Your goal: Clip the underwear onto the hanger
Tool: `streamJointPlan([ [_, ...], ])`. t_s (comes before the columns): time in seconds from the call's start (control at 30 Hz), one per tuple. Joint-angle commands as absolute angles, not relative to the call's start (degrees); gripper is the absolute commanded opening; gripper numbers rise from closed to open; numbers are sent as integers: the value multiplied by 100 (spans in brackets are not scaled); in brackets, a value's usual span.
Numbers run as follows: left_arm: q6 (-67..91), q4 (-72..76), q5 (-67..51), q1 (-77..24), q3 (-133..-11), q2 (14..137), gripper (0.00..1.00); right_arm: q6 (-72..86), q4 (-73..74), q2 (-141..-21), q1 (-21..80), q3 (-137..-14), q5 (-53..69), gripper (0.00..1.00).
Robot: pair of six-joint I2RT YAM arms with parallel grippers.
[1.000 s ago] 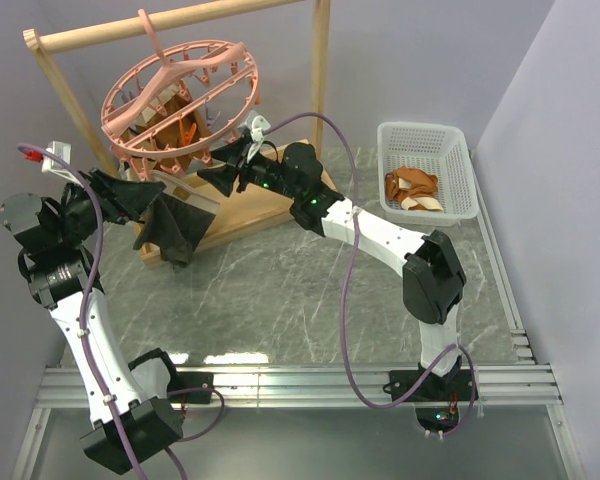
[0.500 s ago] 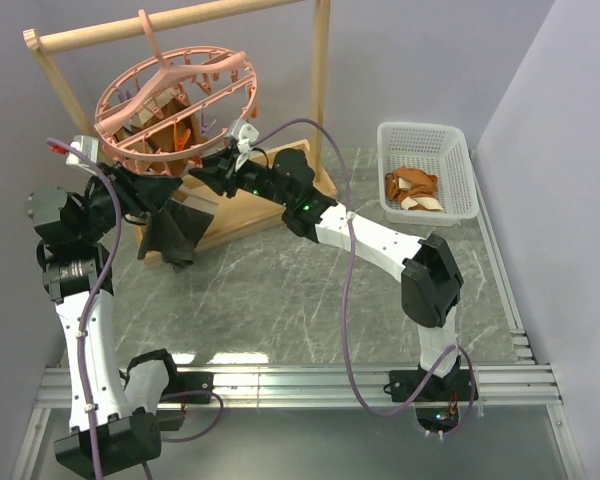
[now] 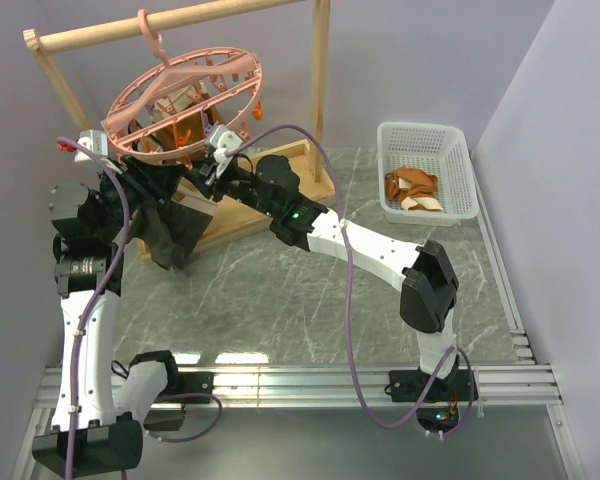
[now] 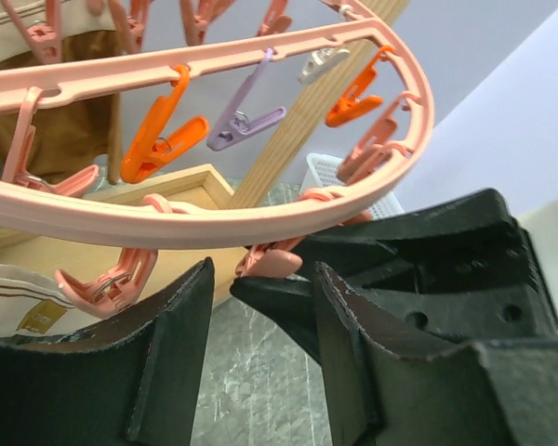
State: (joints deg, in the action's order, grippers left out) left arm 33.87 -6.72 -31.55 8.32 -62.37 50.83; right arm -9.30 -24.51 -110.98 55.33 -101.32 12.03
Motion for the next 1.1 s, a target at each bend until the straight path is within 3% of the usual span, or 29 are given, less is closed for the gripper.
streamJointPlan([
  [0.0, 3313, -457, -2664, 660, -6319, 5133, 52, -1160, -2347, -11197, 5669, -10502, 897, 20],
  [0.17, 3287, -544, -2418, 571, -6328, 5238, 48, -1213, -2320, -11276, 5765, -10608, 765, 22],
  [0.27, 3278, -685, -2171, 563, -6354, 5256, 39, -1195, -2338, -11285, 5774, -10617, 799, 23],
  [0.4, 3287, -554, -2214, 563, -6311, 5238, 21, -1151, -2443, -11162, 5774, -10364, 957, 39],
  [0.53, 3234, -598, -2408, 571, -6328, 5291, 12, -1002, -2461, -10960, 5634, -10081, 1449, 52],
  [0.67, 3129, -606, -2592, 589, -6380, 5309, 9, -608, -2102, -10977, 5415, -10256, 2029, 59],
  [1.07, 3234, -545, -2997, 686, -6381, 5423, 9, 685, -1952, -11390, 4861, -10994, 3479, 55],
])
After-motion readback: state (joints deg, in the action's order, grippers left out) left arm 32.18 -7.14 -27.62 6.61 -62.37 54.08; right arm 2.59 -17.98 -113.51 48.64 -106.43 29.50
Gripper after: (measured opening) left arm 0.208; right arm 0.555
